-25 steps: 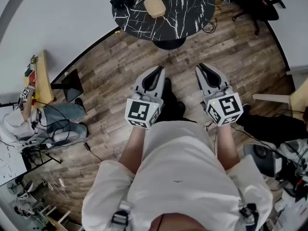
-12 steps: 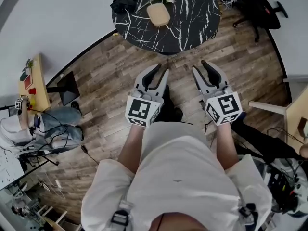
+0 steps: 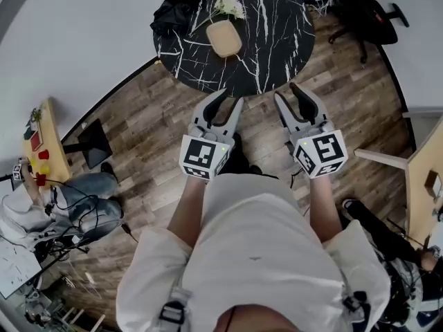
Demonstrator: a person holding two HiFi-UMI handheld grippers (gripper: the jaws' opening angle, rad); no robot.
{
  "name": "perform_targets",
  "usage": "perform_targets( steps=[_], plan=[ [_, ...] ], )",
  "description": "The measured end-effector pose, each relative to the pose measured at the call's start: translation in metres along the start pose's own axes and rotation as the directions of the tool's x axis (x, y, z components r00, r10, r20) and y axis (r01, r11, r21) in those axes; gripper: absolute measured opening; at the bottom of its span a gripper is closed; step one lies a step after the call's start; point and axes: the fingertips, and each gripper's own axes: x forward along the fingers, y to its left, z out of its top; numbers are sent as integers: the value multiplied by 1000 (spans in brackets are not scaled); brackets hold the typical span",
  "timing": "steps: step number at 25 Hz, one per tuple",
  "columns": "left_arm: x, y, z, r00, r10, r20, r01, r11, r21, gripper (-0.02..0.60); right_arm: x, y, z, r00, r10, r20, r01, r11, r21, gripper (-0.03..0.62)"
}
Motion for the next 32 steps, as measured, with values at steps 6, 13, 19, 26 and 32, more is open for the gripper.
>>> perform_targets(
  steps=[6, 13, 19, 26, 32],
  plan=[
    [21, 26, 1, 999, -46, -1, 46, 999, 7, 108, 31, -7, 9, 1000, -28, 10, 28, 999, 20, 163],
    [25, 40, 3, 998, -58, 5, 58, 998, 9, 110, 44, -5, 6, 999, -39, -4, 39, 999, 32, 163],
    [34, 50, -3, 999, -41, -18, 41, 999, 1, 114, 54, -11, 4, 999, -27, -19, 28, 999, 37, 163],
    [52, 64, 3, 1000, 26, -16, -27, 999, -31, 127, 75, -34, 8, 999, 32, -29, -31, 999, 33, 163],
    [75, 79, 2, 994, 102, -39, -104, 994, -43, 130, 106, -57, 14, 993, 105, -52, -103, 994, 32, 163]
  ],
)
